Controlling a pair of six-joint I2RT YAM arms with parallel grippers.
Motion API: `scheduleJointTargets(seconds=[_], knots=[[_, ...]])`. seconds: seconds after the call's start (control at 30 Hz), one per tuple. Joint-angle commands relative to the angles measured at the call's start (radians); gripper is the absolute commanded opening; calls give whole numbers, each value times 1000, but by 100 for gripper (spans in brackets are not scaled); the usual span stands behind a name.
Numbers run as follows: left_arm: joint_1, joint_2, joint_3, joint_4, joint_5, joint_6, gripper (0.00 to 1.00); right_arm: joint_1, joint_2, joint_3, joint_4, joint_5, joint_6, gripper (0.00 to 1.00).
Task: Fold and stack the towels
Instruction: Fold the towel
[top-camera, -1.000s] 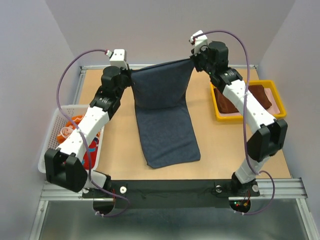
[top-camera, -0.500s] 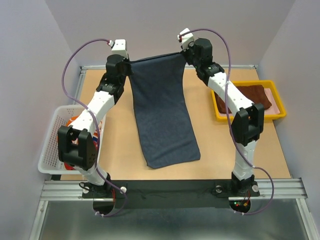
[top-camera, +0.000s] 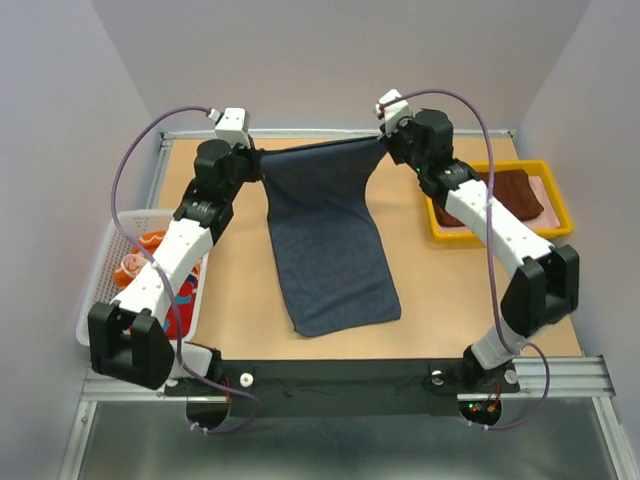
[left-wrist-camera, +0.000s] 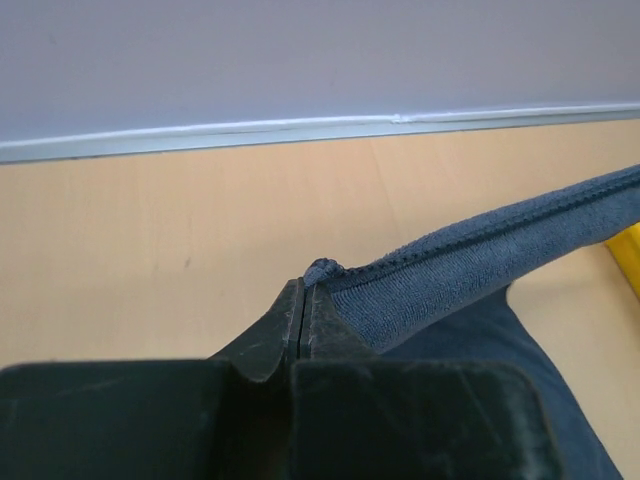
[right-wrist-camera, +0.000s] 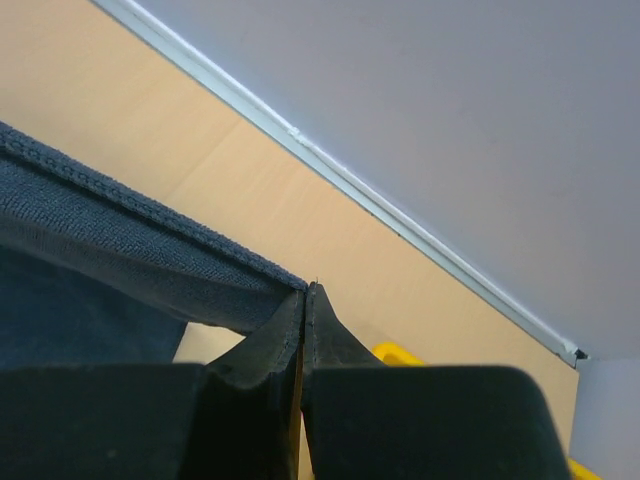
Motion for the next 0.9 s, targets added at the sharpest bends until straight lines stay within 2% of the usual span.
scheduleJointTargets(seconds=[0.0, 0.2, 0.33, 0.6, 0.77, 0.87], knots=[[20, -150, -108, -38, 59, -53, 0, -25, -167, -120, 44, 42, 24, 0], [-9, -293, -264, -84, 150, -137, 0, -23, -347, -304, -64, -57, 113, 1], [-29, -350, -373, -97, 149, -175, 0, -18, -422, -419, -108, -139, 195, 1], [-75, -382, -542, -106, 165, -272, 0, -15, -451, -568, -246, -122, 398, 0], [-103, -383, -579, -117, 158, -318, 0, -17, -433, -610, -256, -82, 521, 0], [-104, -385, -550, -153, 100, -309, 0, -17, -404, -582, -269, -73, 528, 1]])
